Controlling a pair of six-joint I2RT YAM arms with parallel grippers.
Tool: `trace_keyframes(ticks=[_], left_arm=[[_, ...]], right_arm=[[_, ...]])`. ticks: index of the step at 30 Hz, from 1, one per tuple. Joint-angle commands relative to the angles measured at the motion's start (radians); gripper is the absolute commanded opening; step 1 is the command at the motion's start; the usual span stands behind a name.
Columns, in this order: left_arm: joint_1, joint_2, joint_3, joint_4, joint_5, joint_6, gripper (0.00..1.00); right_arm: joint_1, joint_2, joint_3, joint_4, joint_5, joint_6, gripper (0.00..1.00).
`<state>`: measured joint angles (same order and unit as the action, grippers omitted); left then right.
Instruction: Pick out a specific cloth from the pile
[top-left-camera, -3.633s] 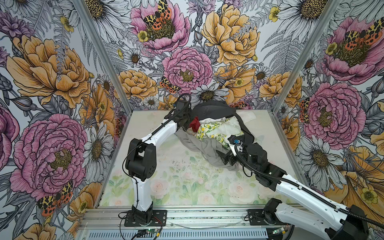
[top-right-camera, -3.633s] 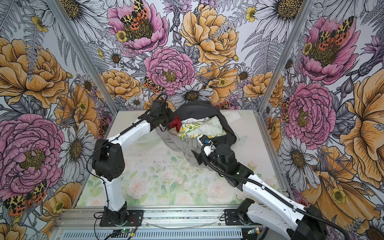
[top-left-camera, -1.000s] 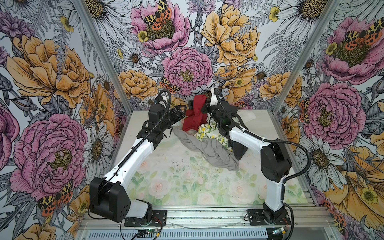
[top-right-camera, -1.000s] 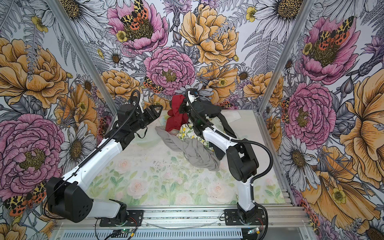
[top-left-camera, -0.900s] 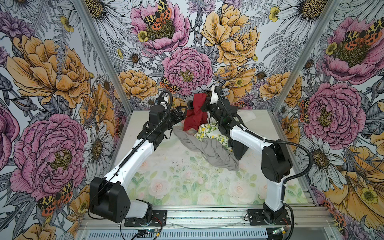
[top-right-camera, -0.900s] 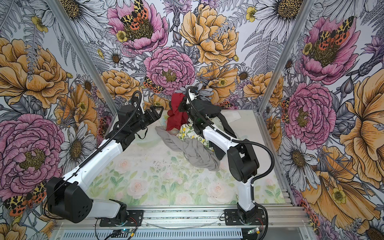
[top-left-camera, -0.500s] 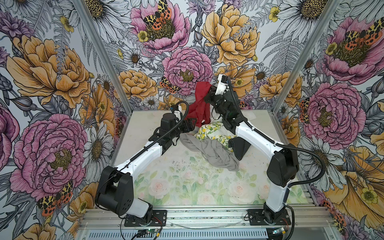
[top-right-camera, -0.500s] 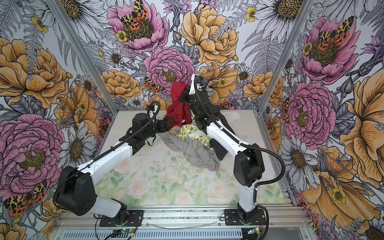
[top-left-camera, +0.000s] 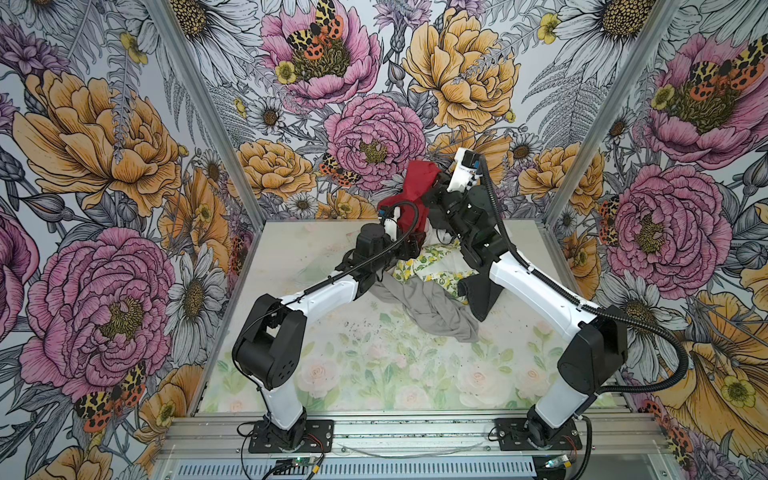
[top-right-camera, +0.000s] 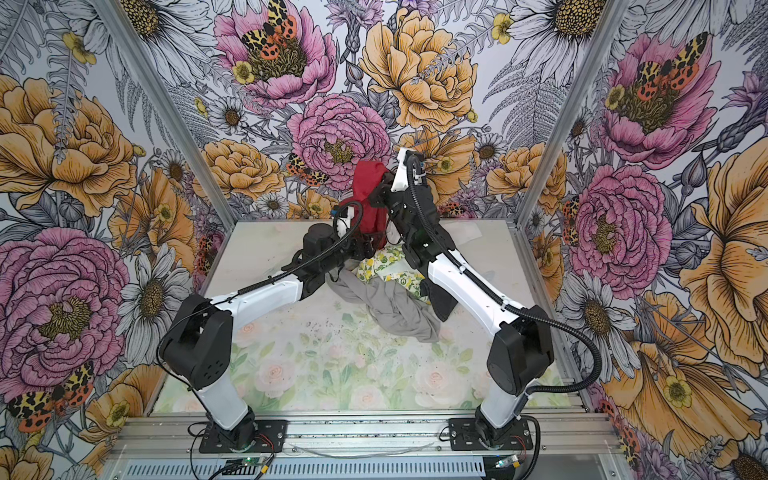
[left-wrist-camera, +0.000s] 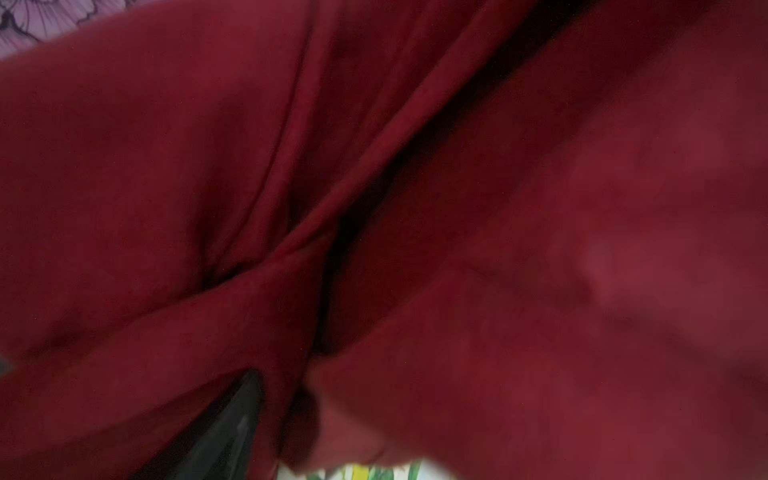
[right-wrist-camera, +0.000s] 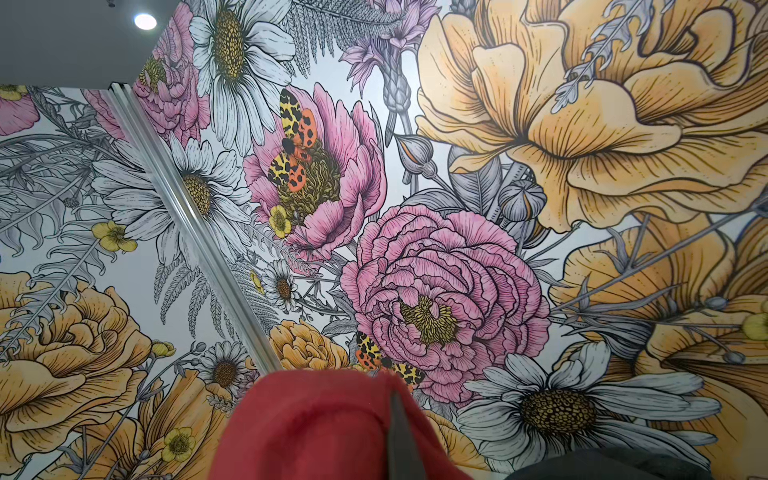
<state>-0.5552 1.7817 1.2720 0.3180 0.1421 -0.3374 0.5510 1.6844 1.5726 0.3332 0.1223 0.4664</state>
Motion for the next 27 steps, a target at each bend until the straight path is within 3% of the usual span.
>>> trace_keyframes(ticks=[1,2,3,4,15,17,22,27], left_arm=[[-0.002,0.067,0.086,0.1,-0.09,0.063,0.58],[0.0,0.078,0.101,0.102,-0.1,0.056,0.37],[0.006,0.082,0.115,0.104,-0.1,0.052,0.08],[0.011,0.076,0.123,0.101,-0.108,0.046,0.0],[0.077,-0.109,0.078,0.022,-0.069,-0.006,0.0],[0.094,-0.135,0.087,-0.004,-0.063,-0.02,0.0],[0.125,-0.194,0.135,-0.094,-0.1,-0.023,0.0],[0.163,-0.24,0.195,-0.183,-0.108,-0.026,0.0]], right_arm=[[0.006,-0.062,-0.021,0.079,0.019,0.023,0.0],[0.005,-0.07,-0.03,0.07,0.024,0.022,0.0],[0.004,-0.081,-0.043,0.063,0.029,0.018,0.0],[0.003,-0.091,-0.06,0.06,0.031,0.014,0.0],[-0.02,-0.187,-0.283,0.06,-0.002,0.0,0.0],[-0.022,-0.195,-0.316,0.064,-0.025,0.0,0.11],[-0.022,-0.206,-0.389,0.095,-0.118,-0.018,0.51],[-0.016,-0.198,-0.428,0.104,-0.175,-0.032,0.74]])
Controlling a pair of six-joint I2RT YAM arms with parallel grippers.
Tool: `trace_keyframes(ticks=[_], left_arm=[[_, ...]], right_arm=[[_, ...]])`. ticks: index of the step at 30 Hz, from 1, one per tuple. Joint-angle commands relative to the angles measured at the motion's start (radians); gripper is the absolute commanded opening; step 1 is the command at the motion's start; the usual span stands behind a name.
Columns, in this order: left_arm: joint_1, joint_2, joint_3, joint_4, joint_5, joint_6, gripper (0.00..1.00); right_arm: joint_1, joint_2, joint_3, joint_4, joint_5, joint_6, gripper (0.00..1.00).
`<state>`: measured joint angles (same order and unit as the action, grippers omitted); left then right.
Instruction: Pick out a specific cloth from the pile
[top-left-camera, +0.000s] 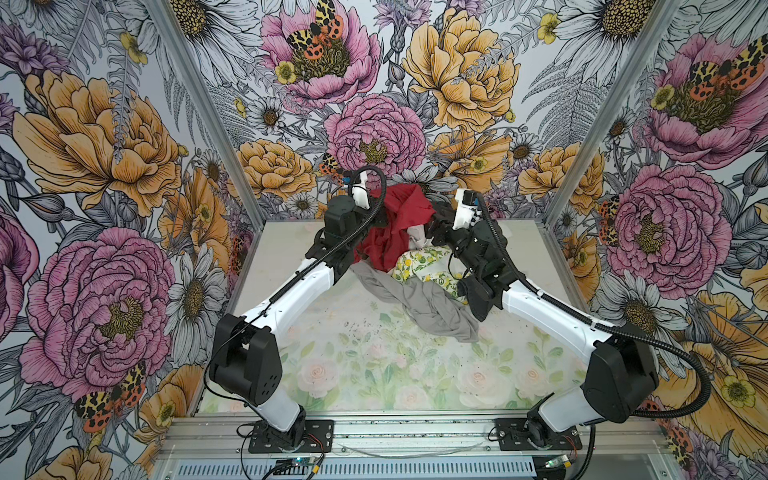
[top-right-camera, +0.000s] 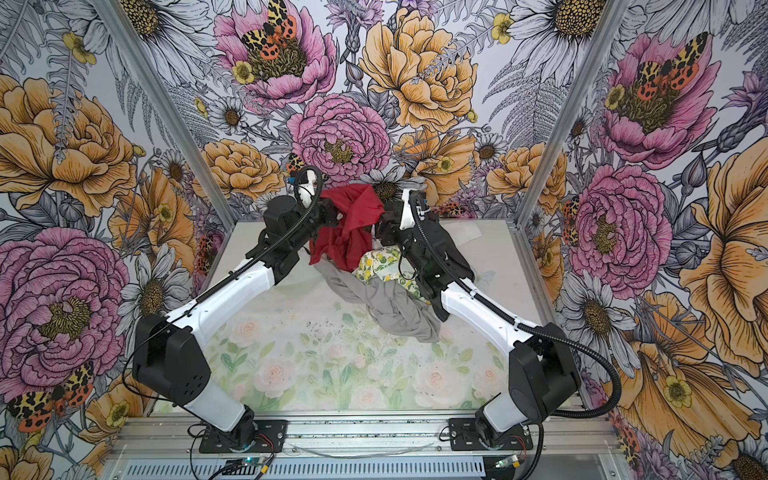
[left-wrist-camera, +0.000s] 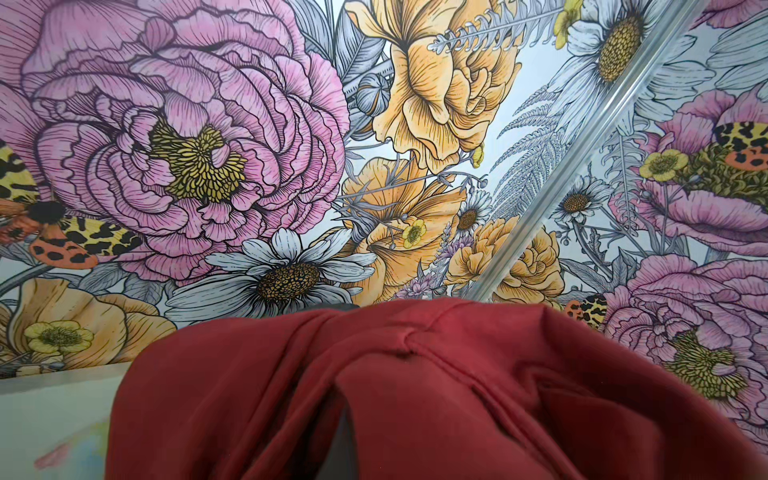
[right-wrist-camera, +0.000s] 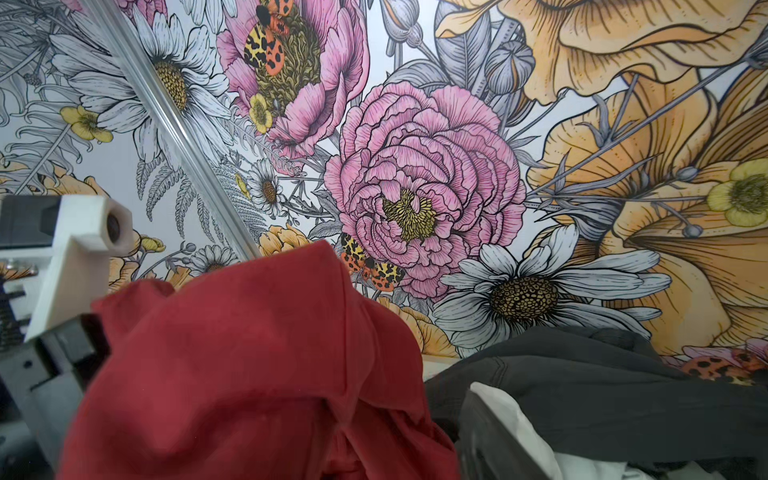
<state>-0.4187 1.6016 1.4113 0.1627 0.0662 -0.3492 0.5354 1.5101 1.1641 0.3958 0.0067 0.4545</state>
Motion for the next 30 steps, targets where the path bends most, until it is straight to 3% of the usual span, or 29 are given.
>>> trace_keyframes(ticks=[1,5,19,27,30], left_arm=[[0.036,-0.07,0.063,-0.041,-0.03,-0.014,0.0],[0.068,-0.115,0.112,-0.132,-0.033,0.006,0.0],[0.162,-0.304,0.193,-0.428,-0.201,0.108,0.0],[0.316,-0.426,0.165,-0.549,-0.259,0.099,0.0],[0.39,-0.456,0.131,-0.582,-0.233,0.066,0.0]], right_arm=[[0.001,-0.025,-0.03,0.042,-0.064,-0.028,0.77],[0.006,-0.031,-0.083,0.054,-0.088,-0.052,0.86],[0.081,-0.011,-0.201,0.083,-0.136,-0.157,0.93],[0.105,-0.001,-0.208,0.107,-0.139,-0.158,0.93],[0.11,0.007,-0.21,0.118,-0.146,-0.155,0.93]])
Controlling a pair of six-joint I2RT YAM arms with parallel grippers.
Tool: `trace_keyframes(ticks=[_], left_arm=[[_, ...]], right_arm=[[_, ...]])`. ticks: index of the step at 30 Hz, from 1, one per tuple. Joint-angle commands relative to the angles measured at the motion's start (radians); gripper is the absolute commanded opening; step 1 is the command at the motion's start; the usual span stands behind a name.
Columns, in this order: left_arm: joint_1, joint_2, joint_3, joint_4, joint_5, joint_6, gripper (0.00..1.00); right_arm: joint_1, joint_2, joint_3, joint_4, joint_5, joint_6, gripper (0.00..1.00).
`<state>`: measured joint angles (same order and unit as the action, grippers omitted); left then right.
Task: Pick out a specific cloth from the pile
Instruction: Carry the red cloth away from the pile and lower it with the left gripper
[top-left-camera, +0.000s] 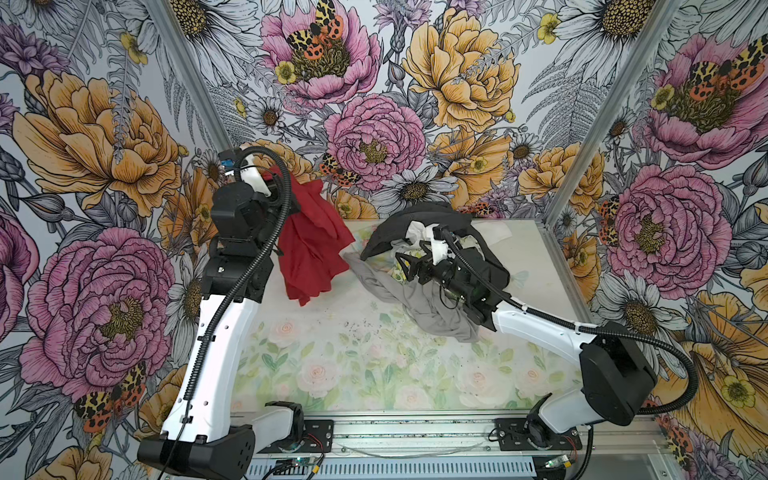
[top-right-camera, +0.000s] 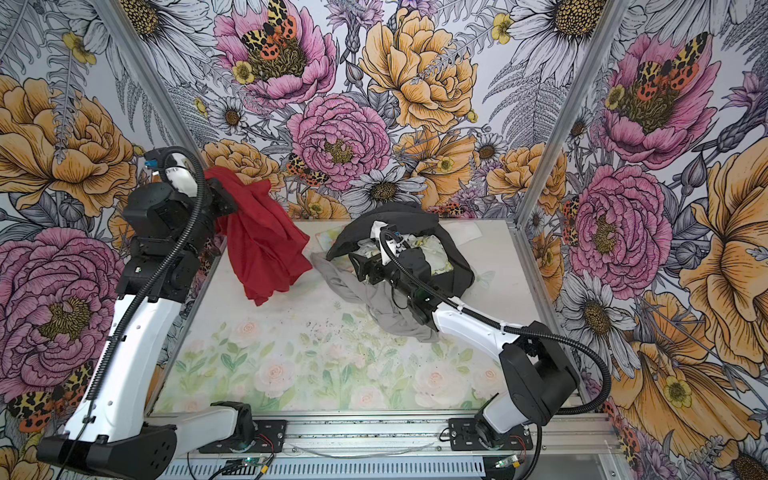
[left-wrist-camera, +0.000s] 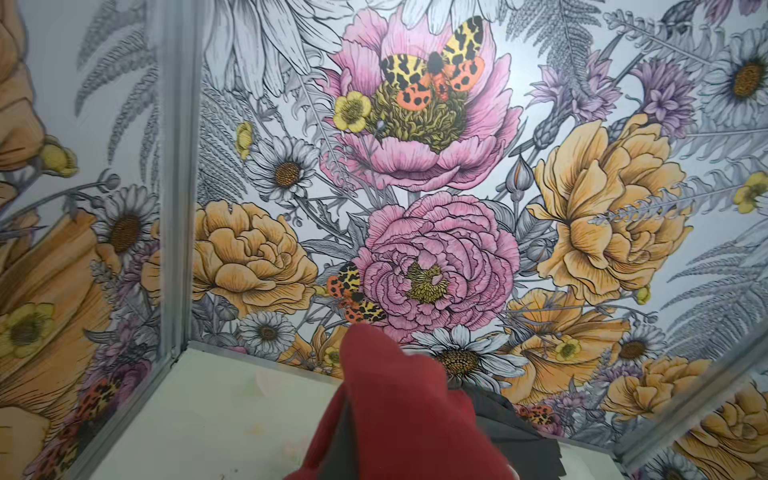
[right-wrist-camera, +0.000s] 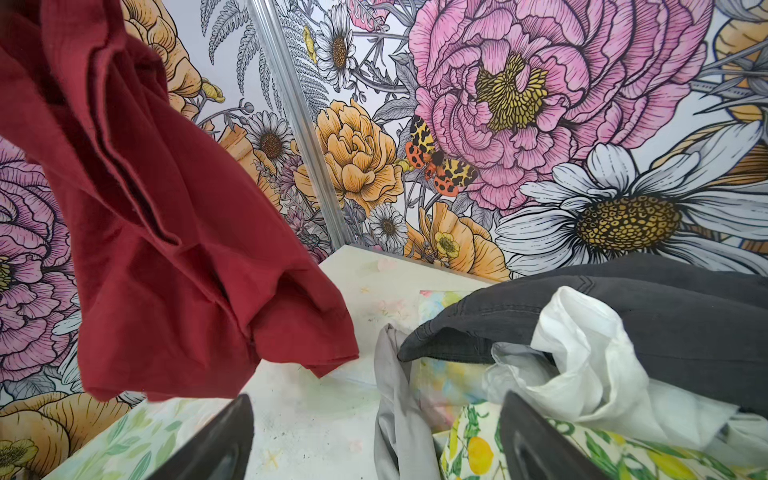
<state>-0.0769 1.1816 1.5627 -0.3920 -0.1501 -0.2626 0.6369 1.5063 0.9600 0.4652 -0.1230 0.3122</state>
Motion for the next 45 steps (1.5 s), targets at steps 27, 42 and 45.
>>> trace_keyframes(ticks=[27,42,45], left_arm=[[0.25,-0.139,-0.308,-0.105,0.135,-0.148,0.0],[0.215,-0.069,-0.519,-0.146,0.045,-0.139,0.0],[0.215,-0.021,-0.539,-0.208,0.022,-0.146,0.0]], right_arm=[[0.029,-0.167,-0.243,0.039,0.042,-0.028,0.92],[0.032,-0.299,-0.338,0.005,0.069,-0.058,0.92],[0.031,-0.313,-0.356,0.013,0.069,-0.054,0.92]])
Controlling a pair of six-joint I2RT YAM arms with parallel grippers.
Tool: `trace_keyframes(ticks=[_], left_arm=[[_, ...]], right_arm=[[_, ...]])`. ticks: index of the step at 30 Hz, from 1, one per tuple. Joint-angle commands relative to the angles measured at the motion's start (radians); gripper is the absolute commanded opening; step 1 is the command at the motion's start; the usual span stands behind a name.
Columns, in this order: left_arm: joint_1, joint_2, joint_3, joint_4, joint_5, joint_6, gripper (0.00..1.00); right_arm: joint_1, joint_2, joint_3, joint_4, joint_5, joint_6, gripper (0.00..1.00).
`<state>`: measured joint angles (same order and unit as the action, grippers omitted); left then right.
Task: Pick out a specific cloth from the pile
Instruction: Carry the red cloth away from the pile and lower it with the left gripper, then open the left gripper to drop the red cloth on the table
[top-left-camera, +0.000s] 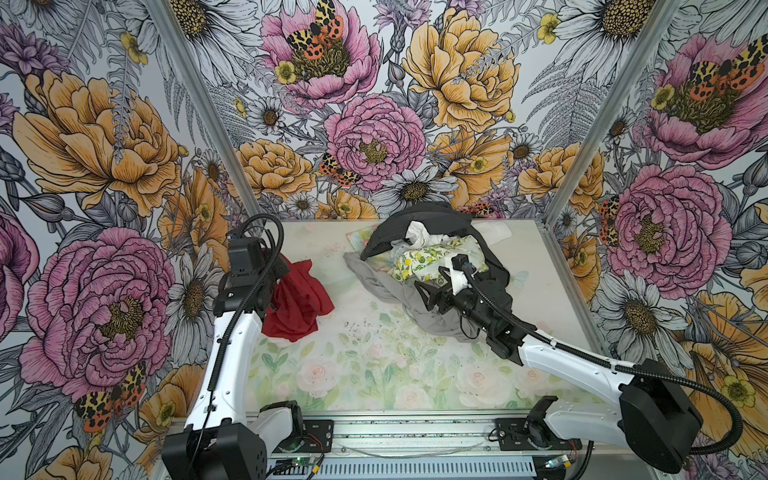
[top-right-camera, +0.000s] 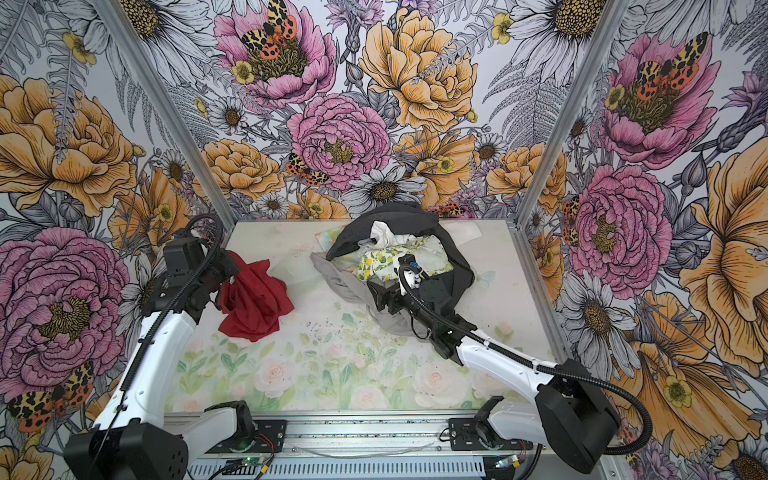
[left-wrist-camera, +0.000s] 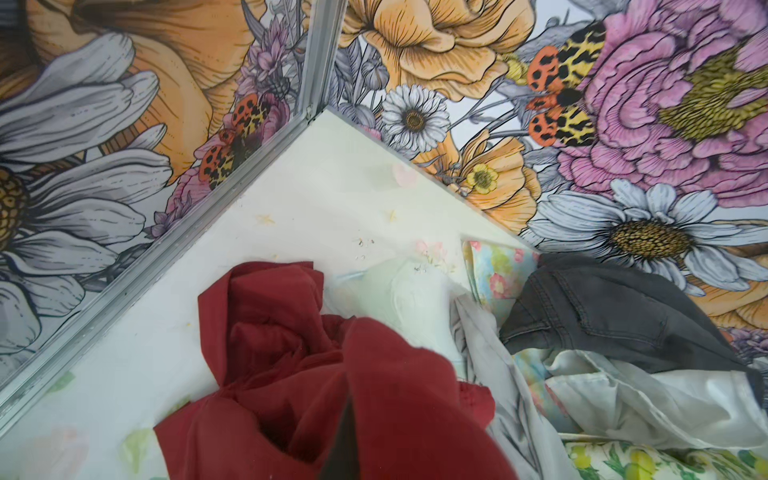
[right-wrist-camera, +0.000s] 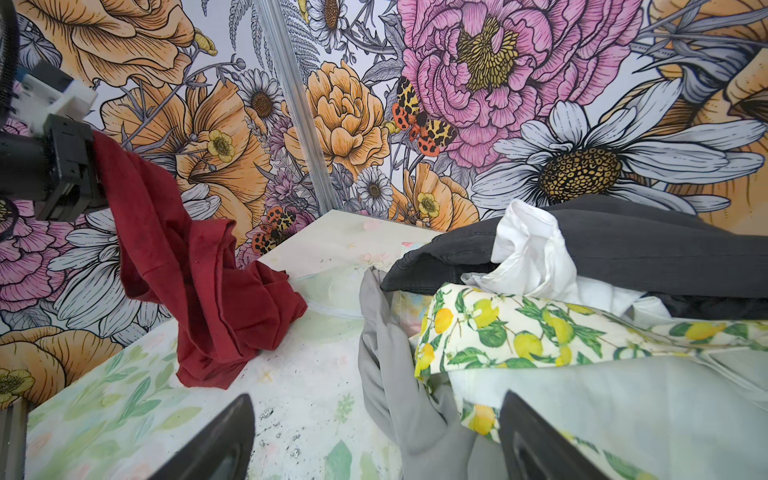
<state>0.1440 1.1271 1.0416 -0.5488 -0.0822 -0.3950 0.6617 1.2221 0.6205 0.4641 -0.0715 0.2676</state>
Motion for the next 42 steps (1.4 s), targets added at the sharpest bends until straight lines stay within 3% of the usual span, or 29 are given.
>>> trace_keyframes(ticks=[1,8,16,23,42], left_arm=[[-0.007,0.056,-0.025,-0.067,-0.041,-0.023,0.0],[-0.013,0.212,-0.106,-0.076,0.016,-0.144,0.0],[-0.042,0.409,-0.123,0.009,-0.022,-0.238,0.0],[-0.052,0.519,-0.091,0.03,-0.062,-0.244,0.0],[0.09,0.501,-0.133,0.022,-0.087,-0.26,0.0]], right_arm=[[0.007,-0.033,-0.021,0.019,0.021,-0.008,0.92],[0.007,-0.04,-0.056,0.049,0.028,0.001,0.92],[0.006,-0.053,-0.083,0.059,0.03,0.006,0.92],[0.004,-0.054,-0.085,0.059,0.037,0.004,0.92],[0.004,0.016,-0.07,0.106,0.008,0.017,0.92]])
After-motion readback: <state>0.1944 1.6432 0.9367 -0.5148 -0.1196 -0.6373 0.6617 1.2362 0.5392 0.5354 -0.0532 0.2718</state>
